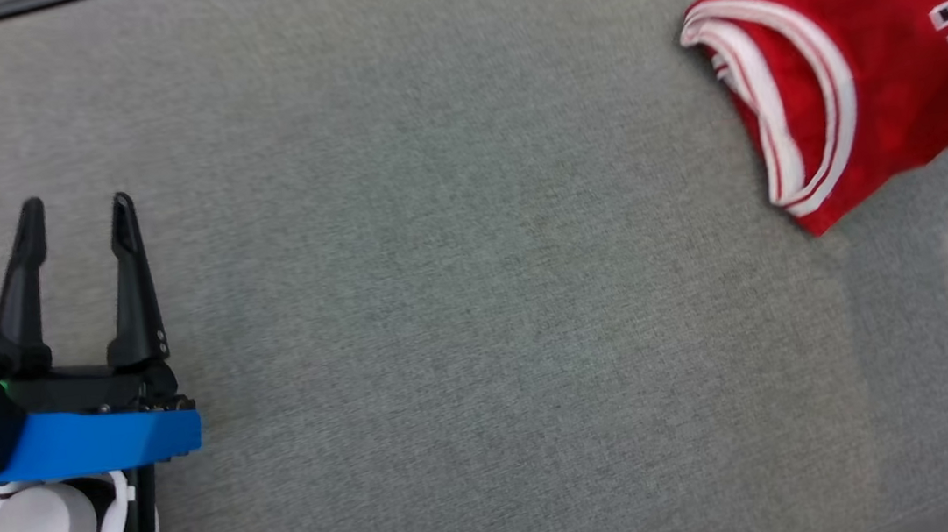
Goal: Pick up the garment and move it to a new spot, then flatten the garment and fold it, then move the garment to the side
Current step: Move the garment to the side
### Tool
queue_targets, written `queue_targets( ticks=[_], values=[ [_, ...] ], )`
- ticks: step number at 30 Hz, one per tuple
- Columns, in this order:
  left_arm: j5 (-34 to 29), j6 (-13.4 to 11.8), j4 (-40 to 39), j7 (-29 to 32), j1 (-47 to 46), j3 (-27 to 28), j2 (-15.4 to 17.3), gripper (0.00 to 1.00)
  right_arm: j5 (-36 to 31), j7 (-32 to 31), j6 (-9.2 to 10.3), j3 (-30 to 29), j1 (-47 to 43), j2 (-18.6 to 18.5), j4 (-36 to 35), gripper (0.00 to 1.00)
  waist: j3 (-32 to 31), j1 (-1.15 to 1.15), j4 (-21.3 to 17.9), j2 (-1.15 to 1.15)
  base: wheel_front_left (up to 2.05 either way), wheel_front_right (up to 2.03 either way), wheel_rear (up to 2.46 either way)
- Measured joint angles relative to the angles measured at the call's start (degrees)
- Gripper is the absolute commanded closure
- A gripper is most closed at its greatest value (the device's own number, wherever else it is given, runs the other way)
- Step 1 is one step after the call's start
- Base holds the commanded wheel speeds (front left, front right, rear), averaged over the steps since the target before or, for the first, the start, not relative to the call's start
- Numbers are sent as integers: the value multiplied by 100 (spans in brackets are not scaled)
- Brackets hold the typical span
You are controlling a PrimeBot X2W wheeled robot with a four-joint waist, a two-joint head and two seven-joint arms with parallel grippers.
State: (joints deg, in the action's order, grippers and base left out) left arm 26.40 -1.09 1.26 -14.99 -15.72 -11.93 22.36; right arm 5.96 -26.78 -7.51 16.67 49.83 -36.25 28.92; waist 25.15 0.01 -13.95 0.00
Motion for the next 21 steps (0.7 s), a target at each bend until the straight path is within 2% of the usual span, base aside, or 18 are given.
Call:
queue_targets(
  ticks=[8, 9, 10, 11, 12, 13, 15, 21],
  values=[
    [-71, 5, -210, 122, -170, 0, 166, 0, -221, 739, 0, -677, 254, 33, 573, 100, 582, 0, -323, 0, 0, 0, 0],
    [-73, 7, -230, 136, -199, -4, 183, 0, -271, 823, 0, -739, 276, 55, 625, 96, 628, 0, -339, 0, 0, 0, 0],
    [-75, 8, -246, 157, -219, -9, 199, 0, -325, 907, 0, -799, 287, 79, 683, 79, 665, 0, -347, 0, 0, 0, 0],
    [-77, 8, -257, 178, -230, -14, 212, 0, -378, 970, 0, -847, 290, 108, 747, 53, 692, 0, -348, 0, 0, 0, 0],
    [-78, 8, -267, 180, -233, -22, 221, 0, -411, 1057, 0, -904, 290, 146, 791, 54, 702, 0, -337, 0, 0, 0, 0],
    [-79, 7, -272, 187, -239, -25, 224, 0, -466, 1185, 1, -955, 291, 182, 810, 46, 703, 0, -321, 0, 0, 0, 0],
    [-85, 3, -277, 188, -244, -24, 234, 0, -637, 1303, 0, -982, 309, 254, 873, 0, 682, -1, -289, 0, 0, 0, 0],
    [-67, -41, -209, 177, -203, -42, 199, 0, -968, 1596, 1, -1195, 308, 457, 1113, 0, 494, -1, -194, 0, 0, 0, 0]
  ],
)
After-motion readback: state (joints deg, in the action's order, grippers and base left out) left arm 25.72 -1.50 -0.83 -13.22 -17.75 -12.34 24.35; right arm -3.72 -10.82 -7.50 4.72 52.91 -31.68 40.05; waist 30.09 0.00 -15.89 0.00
